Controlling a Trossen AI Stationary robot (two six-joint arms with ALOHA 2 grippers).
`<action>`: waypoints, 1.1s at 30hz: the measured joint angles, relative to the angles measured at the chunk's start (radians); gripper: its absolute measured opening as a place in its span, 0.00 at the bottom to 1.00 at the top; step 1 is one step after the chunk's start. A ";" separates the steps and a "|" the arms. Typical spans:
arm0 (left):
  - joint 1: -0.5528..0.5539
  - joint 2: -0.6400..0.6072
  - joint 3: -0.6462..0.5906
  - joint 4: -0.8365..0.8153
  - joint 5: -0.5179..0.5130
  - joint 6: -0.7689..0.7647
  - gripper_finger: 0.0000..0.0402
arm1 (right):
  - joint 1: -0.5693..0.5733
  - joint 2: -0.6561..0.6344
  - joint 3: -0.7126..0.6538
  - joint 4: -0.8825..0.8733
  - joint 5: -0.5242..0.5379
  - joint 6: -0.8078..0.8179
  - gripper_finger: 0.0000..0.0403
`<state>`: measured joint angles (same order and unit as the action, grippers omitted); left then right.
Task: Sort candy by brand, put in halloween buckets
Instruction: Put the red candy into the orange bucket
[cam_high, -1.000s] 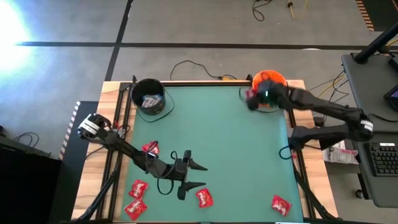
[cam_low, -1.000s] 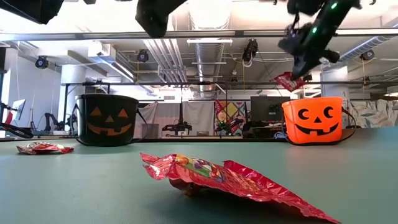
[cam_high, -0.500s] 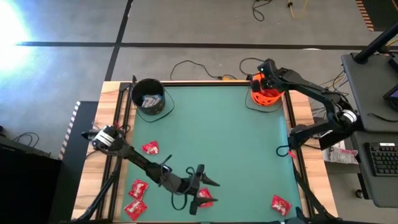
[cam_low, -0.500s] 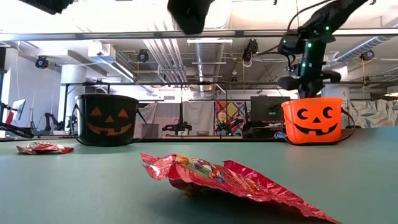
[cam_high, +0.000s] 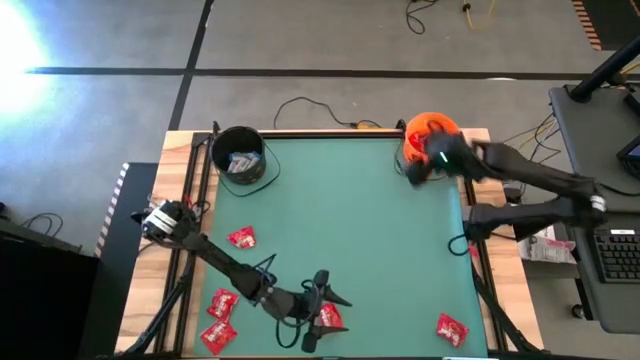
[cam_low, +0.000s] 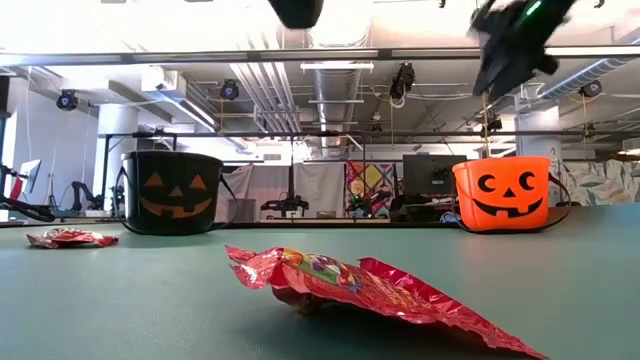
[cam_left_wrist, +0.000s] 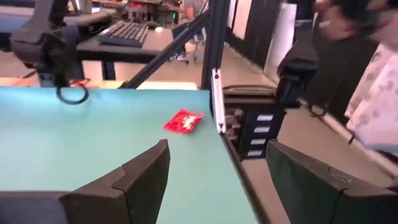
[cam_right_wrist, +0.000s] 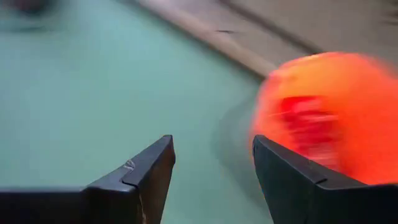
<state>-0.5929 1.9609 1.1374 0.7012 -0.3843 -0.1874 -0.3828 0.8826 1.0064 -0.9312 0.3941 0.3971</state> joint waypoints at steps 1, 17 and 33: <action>0.003 -0.001 0.000 -0.024 -0.001 0.004 0.63 | 0.095 -0.038 -0.013 -0.016 -0.020 0.051 0.52; 0.008 -0.083 -0.002 -0.237 -0.111 0.119 0.63 | 1.354 0.302 -0.137 0.249 -0.115 1.069 0.39; 0.084 -0.083 -0.003 -0.207 -0.100 0.127 0.63 | 1.490 0.782 0.139 0.080 -0.559 1.340 0.56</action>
<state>-0.5091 1.8774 1.1343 0.4946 -0.4839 -0.0606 1.1072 1.6644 1.1451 -0.8512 -0.1653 1.7370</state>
